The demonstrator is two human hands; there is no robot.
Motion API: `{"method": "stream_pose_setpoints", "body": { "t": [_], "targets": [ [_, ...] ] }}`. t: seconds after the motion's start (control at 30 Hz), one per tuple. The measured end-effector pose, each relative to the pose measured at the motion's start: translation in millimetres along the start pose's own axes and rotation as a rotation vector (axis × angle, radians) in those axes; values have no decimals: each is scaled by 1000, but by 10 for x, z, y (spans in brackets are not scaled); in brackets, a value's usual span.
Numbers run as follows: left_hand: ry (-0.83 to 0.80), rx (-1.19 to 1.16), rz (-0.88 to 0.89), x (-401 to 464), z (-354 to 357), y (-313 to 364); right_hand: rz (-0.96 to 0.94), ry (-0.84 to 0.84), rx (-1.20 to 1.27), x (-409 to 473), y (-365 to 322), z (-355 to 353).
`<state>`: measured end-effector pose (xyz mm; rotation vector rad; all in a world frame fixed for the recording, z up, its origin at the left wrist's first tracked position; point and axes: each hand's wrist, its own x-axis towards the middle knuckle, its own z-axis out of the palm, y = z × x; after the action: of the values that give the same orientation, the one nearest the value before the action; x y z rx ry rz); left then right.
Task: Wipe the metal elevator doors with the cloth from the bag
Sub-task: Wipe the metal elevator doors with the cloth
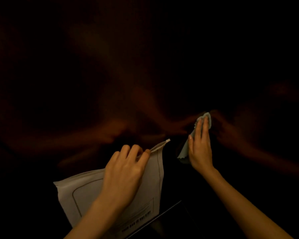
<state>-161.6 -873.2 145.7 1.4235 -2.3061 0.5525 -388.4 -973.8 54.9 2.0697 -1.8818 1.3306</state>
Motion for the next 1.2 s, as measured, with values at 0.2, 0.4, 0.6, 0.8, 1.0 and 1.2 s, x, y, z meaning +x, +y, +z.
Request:
{"method": "stream_pose_setpoints", "body": {
  "t": [0.2, 0.4, 0.6, 0.8, 1.0, 1.2],
  "targets": [
    [51, 24, -16, -368, 715, 79, -141, 348, 89, 557, -134, -70],
    [97, 73, -23, -626, 1206, 107, -165, 232, -72, -254, 536, 629],
    [120, 62, -4, -753, 1421, 168, -100, 3, -85, -1007, 906, 1058],
    [147, 52, -32, -768, 1512, 194, -135, 320, 26, -238, 454, 696],
    [104, 20, -36, -990, 1741, 287, -113, 153, -158, -881, 1015, 1175],
    [-71, 50, -30, -1235, 2009, 379, 106, -264, -172, -2044, 1556, 1777]
  ]
}}
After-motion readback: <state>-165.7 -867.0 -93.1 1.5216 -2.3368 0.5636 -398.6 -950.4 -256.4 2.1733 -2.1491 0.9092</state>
